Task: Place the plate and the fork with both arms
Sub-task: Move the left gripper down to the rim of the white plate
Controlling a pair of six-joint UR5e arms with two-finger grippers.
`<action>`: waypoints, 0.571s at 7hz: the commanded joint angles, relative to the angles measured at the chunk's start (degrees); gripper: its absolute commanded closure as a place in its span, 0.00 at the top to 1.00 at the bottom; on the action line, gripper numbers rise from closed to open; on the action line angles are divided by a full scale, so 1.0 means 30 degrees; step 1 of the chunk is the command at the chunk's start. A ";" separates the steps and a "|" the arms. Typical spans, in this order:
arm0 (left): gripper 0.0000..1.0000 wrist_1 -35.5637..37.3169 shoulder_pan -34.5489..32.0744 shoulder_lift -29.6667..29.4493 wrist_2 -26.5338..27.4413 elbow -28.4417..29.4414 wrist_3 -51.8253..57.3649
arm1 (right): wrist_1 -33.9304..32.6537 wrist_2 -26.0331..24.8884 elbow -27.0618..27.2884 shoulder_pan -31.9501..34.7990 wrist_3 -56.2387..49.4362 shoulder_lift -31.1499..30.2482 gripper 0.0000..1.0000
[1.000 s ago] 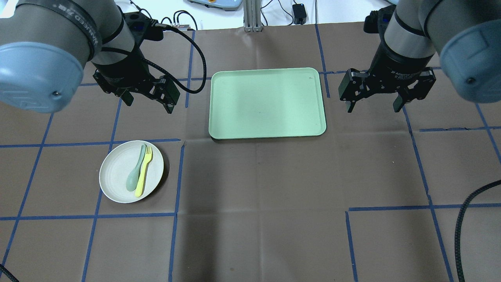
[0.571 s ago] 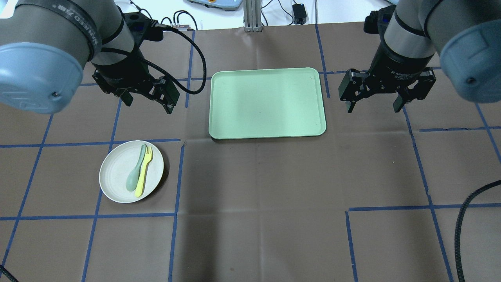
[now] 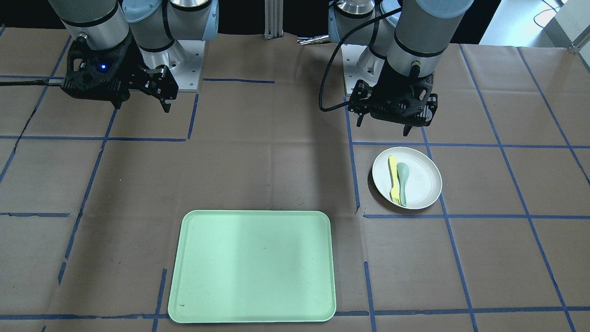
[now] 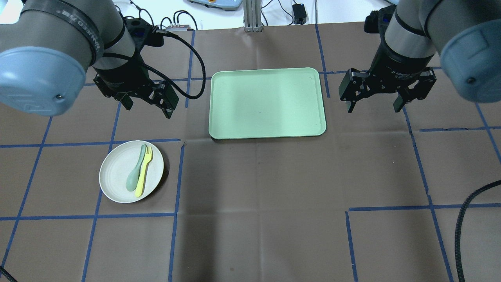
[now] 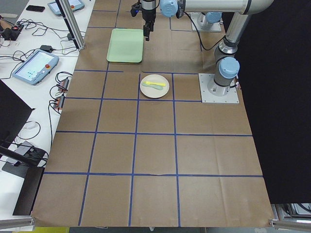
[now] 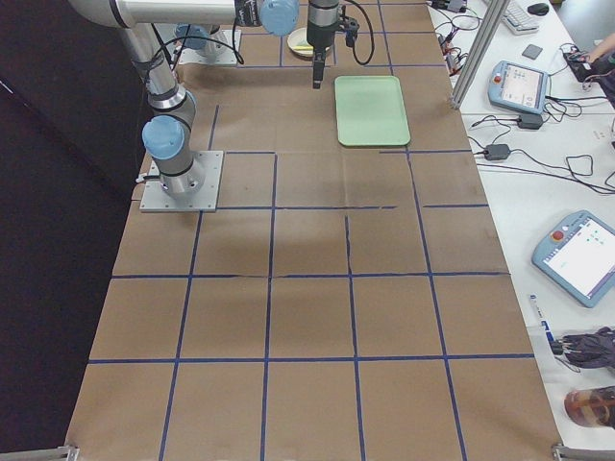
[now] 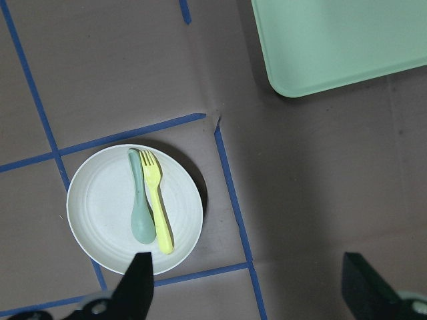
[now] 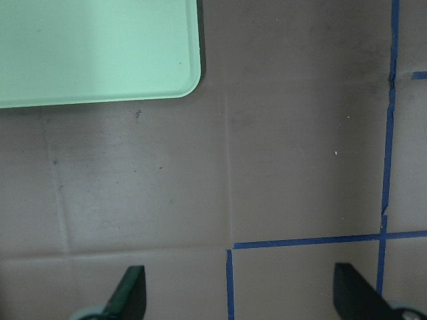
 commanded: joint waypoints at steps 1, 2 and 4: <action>1.00 0.0167 0.1505 0.0391 0.0096 -0.1753 0.2605 | 0.0013 0.0000 0.0000 -0.0009 0.0000 0.0000 1.00; 1.00 0.0081 0.2820 0.0714 0.0068 -0.2428 0.2643 | 0.0013 0.0000 0.0000 -0.0009 0.0000 0.0000 1.00; 1.00 0.0807 0.5662 0.0892 0.0038 -0.4418 0.3575 | 0.0013 0.0000 0.0000 0.0020 0.0000 0.0000 1.00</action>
